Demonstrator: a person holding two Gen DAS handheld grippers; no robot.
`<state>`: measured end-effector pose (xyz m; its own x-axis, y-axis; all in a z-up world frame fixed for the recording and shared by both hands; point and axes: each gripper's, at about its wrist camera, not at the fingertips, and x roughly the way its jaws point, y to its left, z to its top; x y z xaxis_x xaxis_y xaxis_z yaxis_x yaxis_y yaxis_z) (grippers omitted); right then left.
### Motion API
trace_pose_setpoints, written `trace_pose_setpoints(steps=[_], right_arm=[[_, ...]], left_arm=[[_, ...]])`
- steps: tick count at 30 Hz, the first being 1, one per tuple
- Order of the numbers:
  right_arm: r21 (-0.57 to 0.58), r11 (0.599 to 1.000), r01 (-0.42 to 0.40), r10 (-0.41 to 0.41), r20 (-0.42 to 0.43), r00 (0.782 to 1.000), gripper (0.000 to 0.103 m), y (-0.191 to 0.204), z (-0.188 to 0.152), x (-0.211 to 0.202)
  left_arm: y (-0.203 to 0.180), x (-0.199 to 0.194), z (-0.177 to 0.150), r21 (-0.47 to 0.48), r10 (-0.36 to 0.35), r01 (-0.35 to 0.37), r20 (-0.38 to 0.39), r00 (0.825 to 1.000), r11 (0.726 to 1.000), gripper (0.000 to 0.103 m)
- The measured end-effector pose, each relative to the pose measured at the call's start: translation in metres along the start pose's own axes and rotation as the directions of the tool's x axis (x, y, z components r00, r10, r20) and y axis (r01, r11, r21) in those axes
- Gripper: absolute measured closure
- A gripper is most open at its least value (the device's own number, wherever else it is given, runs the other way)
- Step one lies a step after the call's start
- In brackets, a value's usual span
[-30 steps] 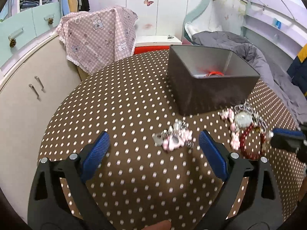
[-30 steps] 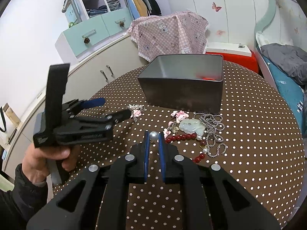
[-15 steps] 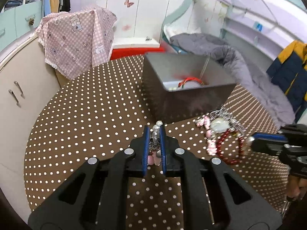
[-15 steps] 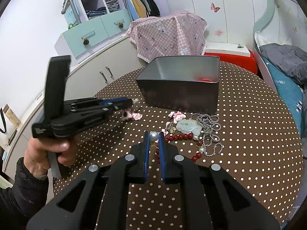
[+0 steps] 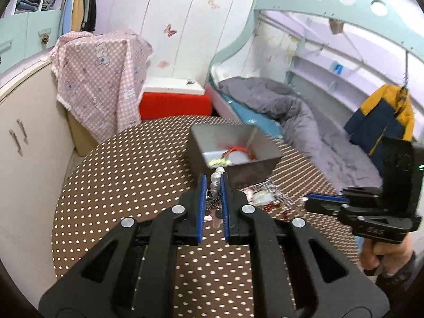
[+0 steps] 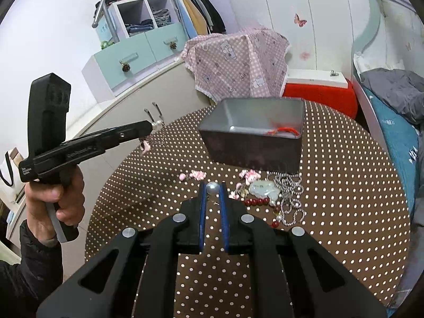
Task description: Organize jewelry
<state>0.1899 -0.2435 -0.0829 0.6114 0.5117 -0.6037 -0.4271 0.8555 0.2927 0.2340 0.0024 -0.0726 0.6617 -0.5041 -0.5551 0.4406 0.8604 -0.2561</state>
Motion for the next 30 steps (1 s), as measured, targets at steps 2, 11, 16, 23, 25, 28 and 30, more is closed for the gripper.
trace_pose_setpoints(steps=[2, 11, 16, 23, 25, 28, 30], right_arm=[[-0.007, 1.0, 0.002, -0.002, 0.007, 1.0, 0.095, 0.001, 0.003, -0.003], [-0.01, 1.0, -0.001, 0.001, -0.018, 1.0, 0.095, 0.004, -0.002, 0.003], [-0.005, 1.0, -0.007, 0.006, -0.041, 0.999, 0.095, 0.004, -0.009, 0.012], [-0.003, 1.0, 0.0, 0.0, -0.049, 0.999, 0.095, 0.003, -0.011, 0.012], [-0.003, 1.0, 0.002, -0.002, -0.049, 0.999, 0.095, 0.002, -0.011, 0.012], [0.0, 1.0, 0.003, -0.003, -0.052, 0.999, 0.095, 0.003, -0.012, 0.013], [0.001, 1.0, 0.003, -0.003, -0.053, 0.999, 0.095, 0.003, -0.012, 0.014]], left_arm=[[-0.002, -0.007, 0.005, -0.002, -0.025, 0.025, 0.011, 1.0, 1.0, 0.092], [0.005, 0.007, -0.005, -0.031, -0.049, 0.047, -0.071, 0.996, 0.998, 0.092], [0.013, 0.04, -0.031, -0.011, 0.044, -0.047, -0.184, 0.982, 0.999, 0.073], [0.032, 0.067, -0.05, -0.04, 0.106, -0.12, -0.248, 0.963, 0.992, 0.022], [0.028, 0.072, -0.047, -0.001, 0.135, -0.14, -0.249, 0.959, 0.99, 0.022], [0.015, 0.079, -0.047, 0.079, 0.163, -0.147, -0.26, 0.952, 0.986, 0.023], [0.004, 0.086, -0.05, 0.144, 0.178, -0.142, -0.278, 0.944, 0.979, 0.047]])
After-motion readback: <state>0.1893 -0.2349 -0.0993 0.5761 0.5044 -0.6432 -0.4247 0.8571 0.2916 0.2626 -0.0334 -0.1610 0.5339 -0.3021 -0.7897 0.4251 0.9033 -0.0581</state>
